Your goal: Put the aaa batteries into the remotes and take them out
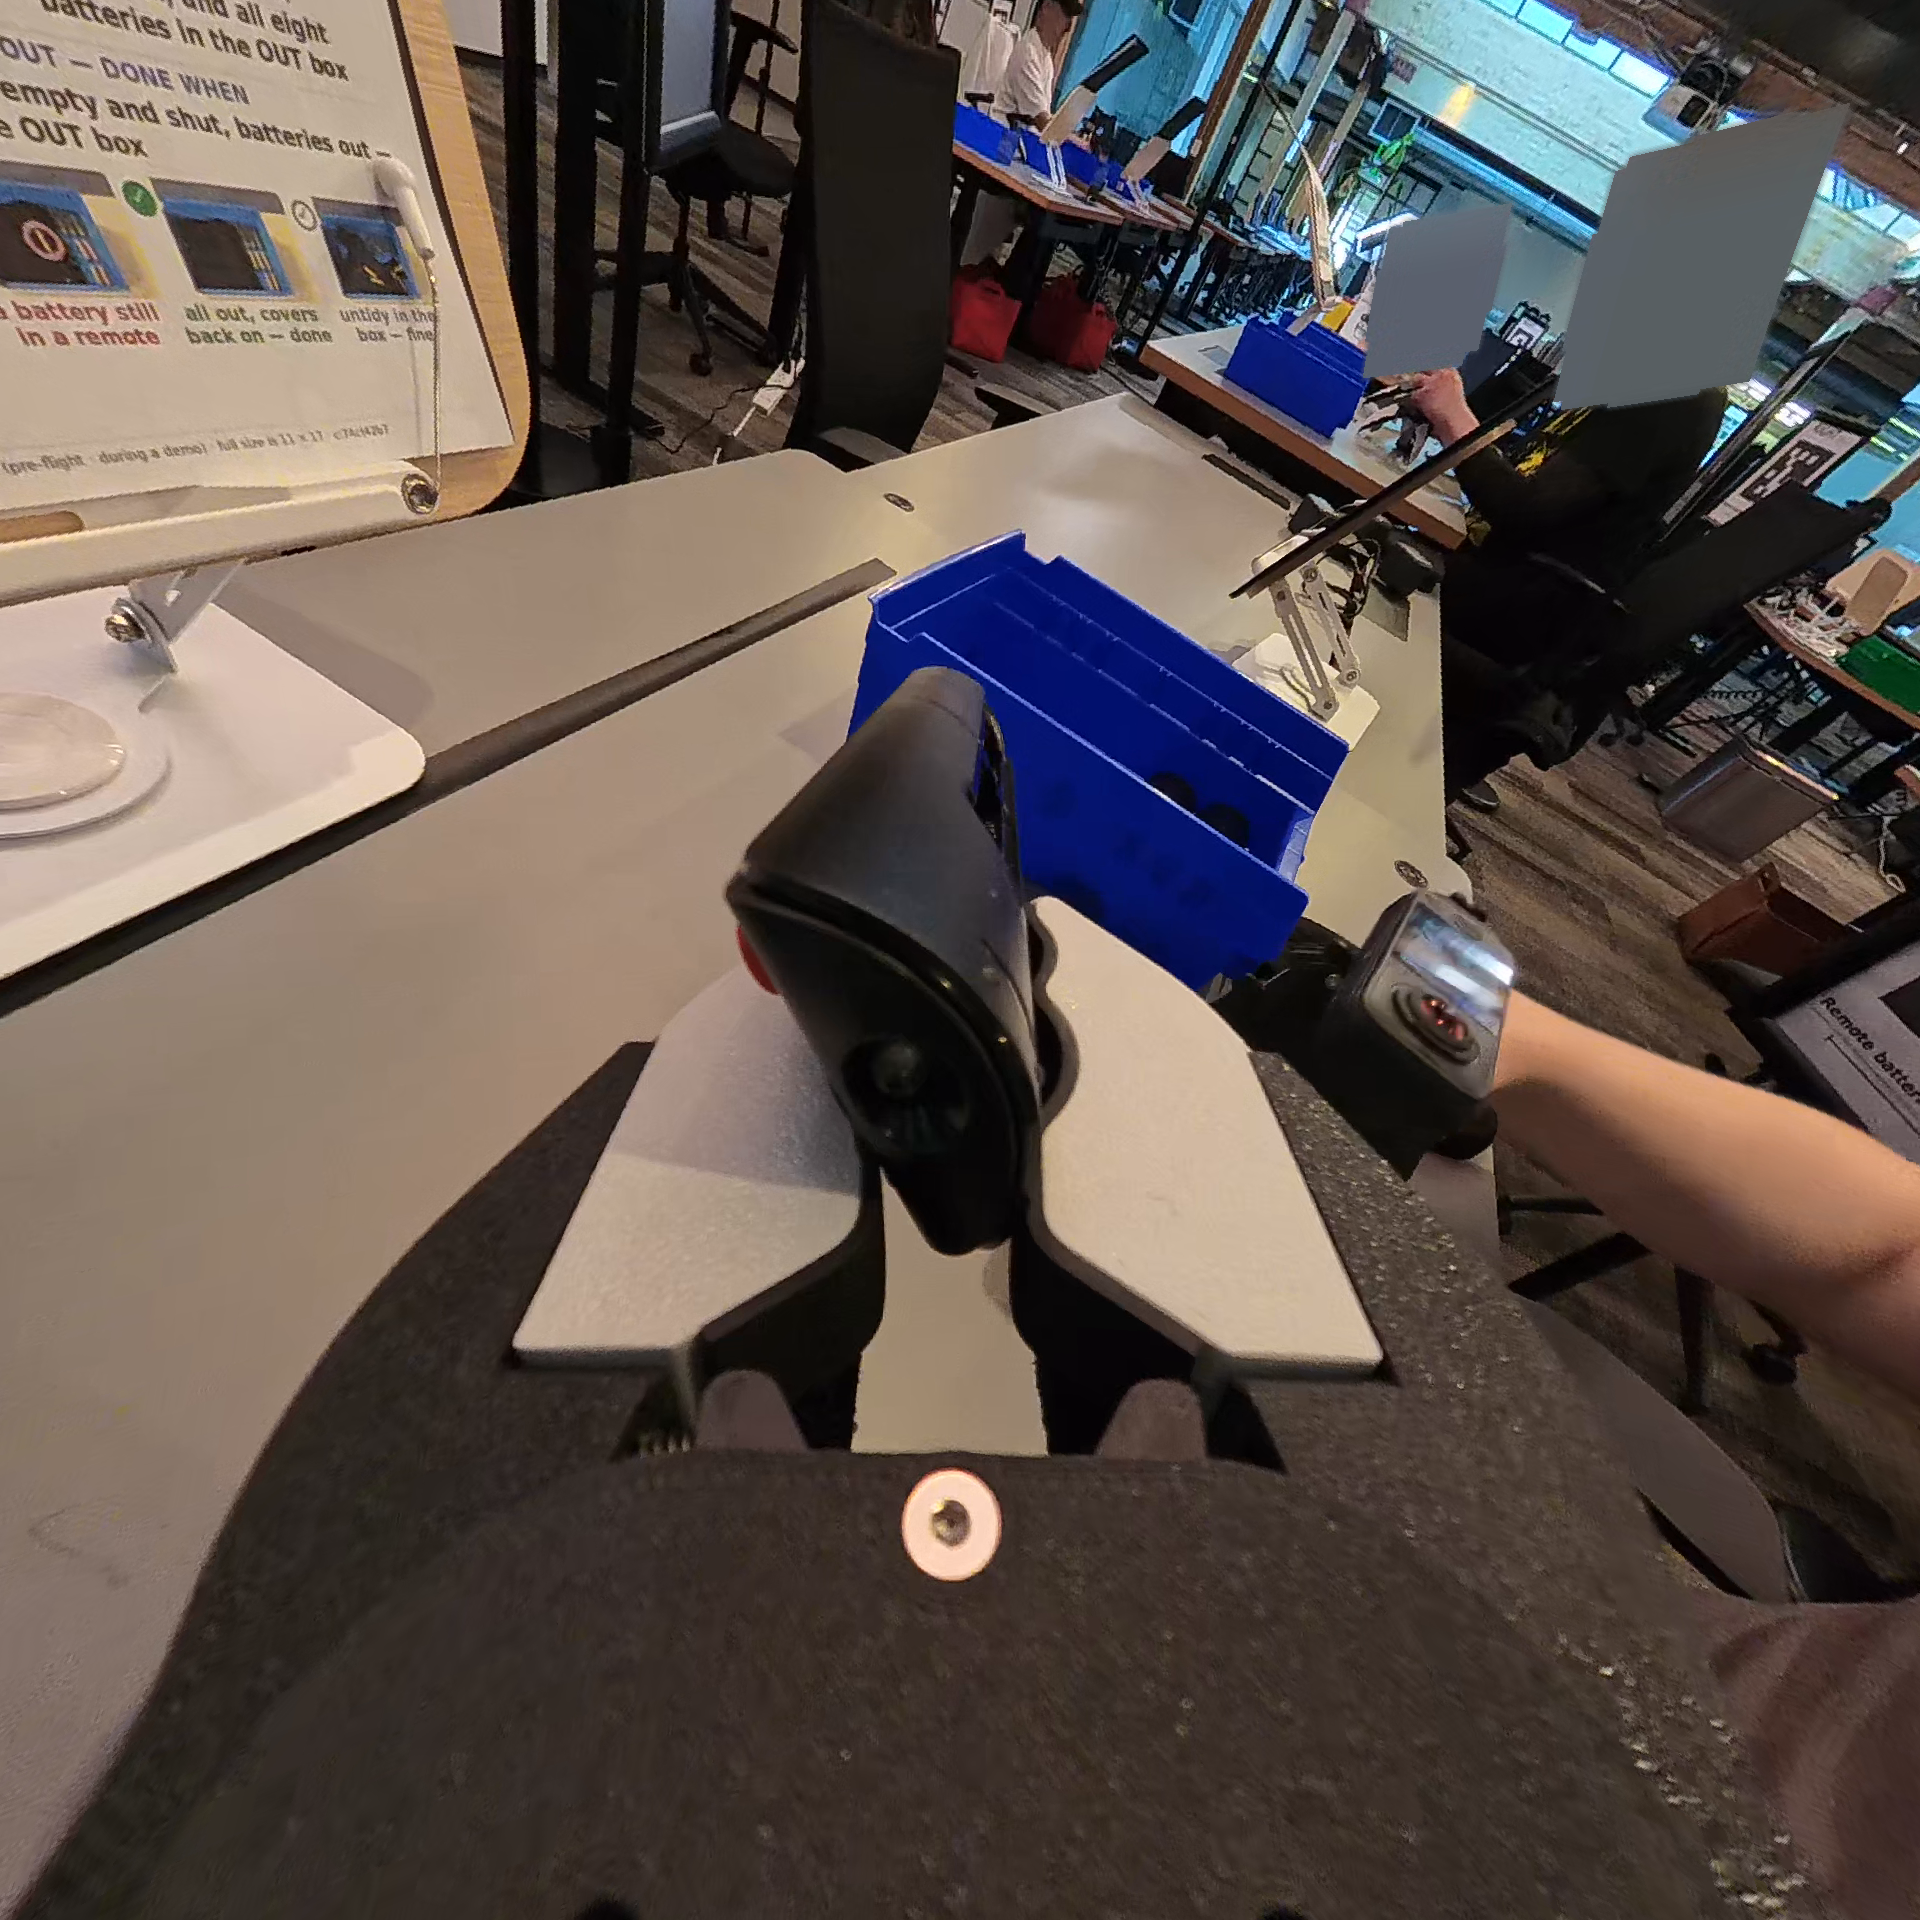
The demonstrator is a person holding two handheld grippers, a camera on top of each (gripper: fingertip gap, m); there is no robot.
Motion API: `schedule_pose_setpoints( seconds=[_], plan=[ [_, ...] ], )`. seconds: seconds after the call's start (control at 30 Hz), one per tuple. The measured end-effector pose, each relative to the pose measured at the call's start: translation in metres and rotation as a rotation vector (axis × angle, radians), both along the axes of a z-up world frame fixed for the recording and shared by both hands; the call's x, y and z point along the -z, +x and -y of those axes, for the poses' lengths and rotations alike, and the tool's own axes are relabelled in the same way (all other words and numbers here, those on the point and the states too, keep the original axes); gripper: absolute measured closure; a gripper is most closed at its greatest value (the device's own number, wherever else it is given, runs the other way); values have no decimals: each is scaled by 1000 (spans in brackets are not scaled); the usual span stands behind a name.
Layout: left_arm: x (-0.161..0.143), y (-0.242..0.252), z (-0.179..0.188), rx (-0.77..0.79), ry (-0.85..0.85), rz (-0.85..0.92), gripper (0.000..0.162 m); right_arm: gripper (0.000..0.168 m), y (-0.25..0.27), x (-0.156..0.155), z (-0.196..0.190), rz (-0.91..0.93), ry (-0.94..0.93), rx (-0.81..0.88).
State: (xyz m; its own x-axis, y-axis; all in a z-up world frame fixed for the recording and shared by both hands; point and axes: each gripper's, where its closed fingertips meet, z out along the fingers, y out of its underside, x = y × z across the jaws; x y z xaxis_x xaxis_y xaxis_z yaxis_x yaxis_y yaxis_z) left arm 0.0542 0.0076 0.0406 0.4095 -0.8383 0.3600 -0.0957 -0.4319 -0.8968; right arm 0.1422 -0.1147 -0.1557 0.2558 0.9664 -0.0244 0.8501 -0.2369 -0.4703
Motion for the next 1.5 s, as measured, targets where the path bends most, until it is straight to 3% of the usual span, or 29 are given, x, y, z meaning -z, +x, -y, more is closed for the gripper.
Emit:
schedule_pose_setpoints(
  seconds=[0.1,0.13,0.33,0.47,0.6,0.67,0.8,1.03,1.5],
  plan=[
    [0,1,1,3,14,-4,138,144,1,8,-1,69,-14,-19],
    [0,1,1,3,18,-8,138,155,0,7,0,64,-17,-34],
    [-7,-1,5,18,66,-11,138,156,0,-10,10,-17,33,-16],
    [-10,-3,7,27,67,-7,138,156,30,-73,0,-89,185,71],
    [-14,-3,9,34,63,10,138,156,105,-157,-45,-206,284,274],
    [-16,-3,10,42,57,26,138,157,155,-165,-76,-182,243,399],
    [-18,-3,12,54,48,37,138,156,223,-119,-122,-43,112,483],
    [-17,-3,11,51,51,31,138,155,261,-35,-162,254,29,393],
    [-9,-7,2,20,44,-3,138,155,254,-5,-192,290,39,201]
  ],
)
